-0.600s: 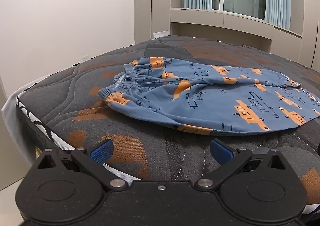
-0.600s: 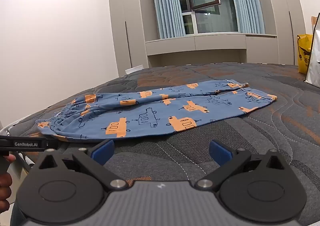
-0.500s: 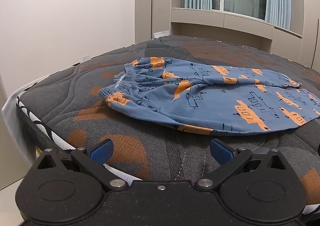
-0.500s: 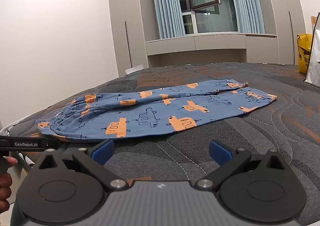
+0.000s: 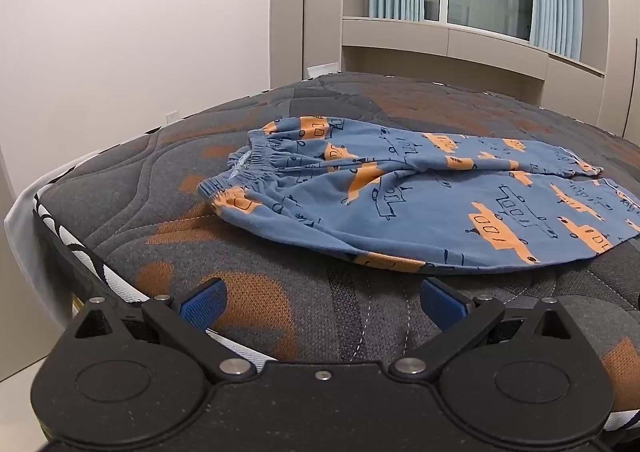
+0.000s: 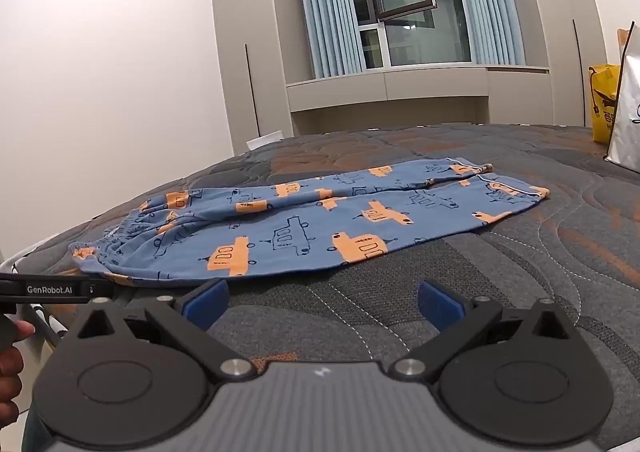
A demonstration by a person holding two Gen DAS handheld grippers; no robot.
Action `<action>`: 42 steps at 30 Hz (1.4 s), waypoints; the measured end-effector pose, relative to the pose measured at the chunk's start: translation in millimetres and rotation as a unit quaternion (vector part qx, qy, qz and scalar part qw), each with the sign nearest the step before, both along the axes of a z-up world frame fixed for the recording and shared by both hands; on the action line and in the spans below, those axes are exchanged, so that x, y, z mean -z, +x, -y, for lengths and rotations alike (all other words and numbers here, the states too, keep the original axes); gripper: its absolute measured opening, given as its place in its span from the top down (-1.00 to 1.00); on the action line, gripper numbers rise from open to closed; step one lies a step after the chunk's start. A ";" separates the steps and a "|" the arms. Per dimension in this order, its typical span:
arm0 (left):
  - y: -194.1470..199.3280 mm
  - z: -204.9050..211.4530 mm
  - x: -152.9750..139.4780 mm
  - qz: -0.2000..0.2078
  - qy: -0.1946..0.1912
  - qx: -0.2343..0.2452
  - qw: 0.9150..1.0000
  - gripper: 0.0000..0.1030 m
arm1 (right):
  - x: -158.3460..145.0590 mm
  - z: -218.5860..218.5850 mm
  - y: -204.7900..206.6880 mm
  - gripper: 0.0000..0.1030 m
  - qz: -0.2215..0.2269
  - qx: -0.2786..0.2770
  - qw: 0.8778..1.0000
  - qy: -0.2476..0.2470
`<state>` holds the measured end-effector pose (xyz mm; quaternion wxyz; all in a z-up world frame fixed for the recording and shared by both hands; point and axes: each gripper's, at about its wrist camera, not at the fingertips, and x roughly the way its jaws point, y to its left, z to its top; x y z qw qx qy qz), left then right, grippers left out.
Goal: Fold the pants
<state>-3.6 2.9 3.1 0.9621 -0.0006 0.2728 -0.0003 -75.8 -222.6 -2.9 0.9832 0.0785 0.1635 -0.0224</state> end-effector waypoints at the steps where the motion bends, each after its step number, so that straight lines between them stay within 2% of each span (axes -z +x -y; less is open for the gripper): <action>1: 0.0 0.1 -0.1 0.000 0.000 0.000 1.000 -0.99 | -0.1 0.4 0.5 -1.00 -0.001 0.000 1.000 0.001; 42: 3.0 4.3 0.7 0.001 -0.005 -0.001 1.000 -0.99 | 2.1 0.4 0.6 -1.00 -0.004 0.002 1.000 0.006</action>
